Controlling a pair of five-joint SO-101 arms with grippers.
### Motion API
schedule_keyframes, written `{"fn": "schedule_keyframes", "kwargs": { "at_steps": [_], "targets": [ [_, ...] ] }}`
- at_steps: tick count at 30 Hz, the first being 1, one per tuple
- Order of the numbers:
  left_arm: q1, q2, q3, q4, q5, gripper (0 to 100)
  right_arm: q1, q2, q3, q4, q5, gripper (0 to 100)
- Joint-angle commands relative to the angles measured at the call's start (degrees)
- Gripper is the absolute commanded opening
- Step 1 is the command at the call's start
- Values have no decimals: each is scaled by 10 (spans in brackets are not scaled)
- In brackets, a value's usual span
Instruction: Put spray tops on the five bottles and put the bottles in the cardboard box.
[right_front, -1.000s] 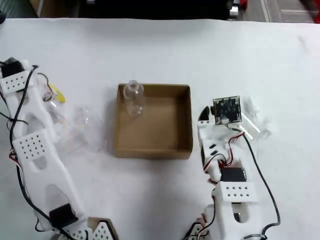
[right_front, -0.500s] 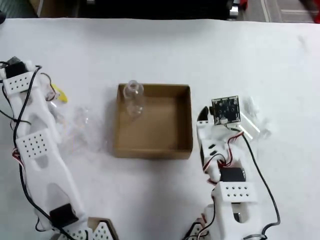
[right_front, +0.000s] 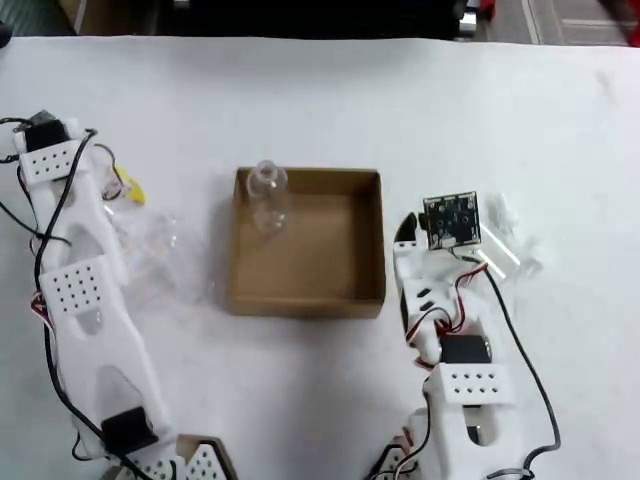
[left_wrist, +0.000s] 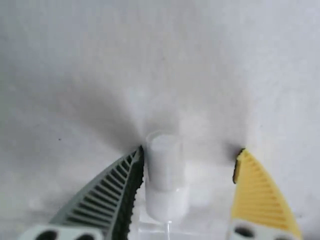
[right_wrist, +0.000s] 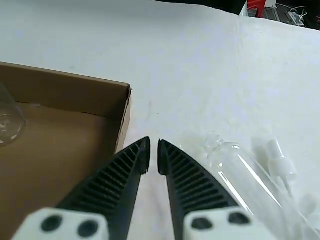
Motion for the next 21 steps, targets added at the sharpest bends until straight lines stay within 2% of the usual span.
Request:
{"fn": "schedule_keyframes", "kwargs": {
  "at_steps": [1, 4, 8, 10, 16, 21],
  "targets": [
    [13, -9, 8, 9, 30, 274, -1, -7, -4, -12, 0, 18],
    [14, -9, 9, 9, 32, 257, -1, -7, -4, -12, 0, 18],
    [15, -9, 9, 9, 31, 134, -1, -7, -4, -12, 0, 18],
    [15, -9, 9, 9, 30, 103, -1, -7, -4, -12, 0, 18],
    [15, -11, 2, 9, 29, 98, -2, -7, -4, -12, 0, 18],
    [12, -73, -43, 9, 32, 98, -2, -7, -4, -12, 0, 18]
  ]
}}
